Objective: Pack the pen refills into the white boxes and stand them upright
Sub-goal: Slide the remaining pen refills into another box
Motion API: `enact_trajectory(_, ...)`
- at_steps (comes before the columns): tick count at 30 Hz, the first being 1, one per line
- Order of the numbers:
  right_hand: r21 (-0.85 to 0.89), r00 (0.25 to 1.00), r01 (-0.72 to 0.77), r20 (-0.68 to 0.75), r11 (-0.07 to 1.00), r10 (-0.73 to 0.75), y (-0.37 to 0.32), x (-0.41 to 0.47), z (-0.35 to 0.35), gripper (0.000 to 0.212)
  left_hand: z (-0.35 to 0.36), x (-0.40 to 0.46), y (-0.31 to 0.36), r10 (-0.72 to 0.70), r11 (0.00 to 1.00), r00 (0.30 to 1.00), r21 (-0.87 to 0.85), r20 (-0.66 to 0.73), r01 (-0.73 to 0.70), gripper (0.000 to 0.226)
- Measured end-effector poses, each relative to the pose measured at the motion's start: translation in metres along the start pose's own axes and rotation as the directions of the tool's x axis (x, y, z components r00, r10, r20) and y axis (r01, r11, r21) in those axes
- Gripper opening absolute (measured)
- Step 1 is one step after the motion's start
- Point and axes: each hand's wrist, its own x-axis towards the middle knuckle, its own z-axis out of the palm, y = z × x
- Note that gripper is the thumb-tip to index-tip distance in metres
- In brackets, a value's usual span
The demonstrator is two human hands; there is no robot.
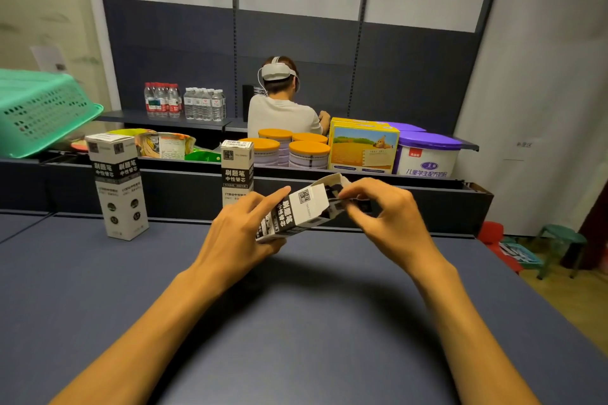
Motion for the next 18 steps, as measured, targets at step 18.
enact_trajectory(18, 0.042, 0.992, -0.038, 0.122, 0.998, 0.032, -0.005, -0.004, 0.022, 0.028, 0.001, 0.0, 0.002, 0.024, 1.0, 1.0, 0.0, 0.02, -0.024, 0.094)
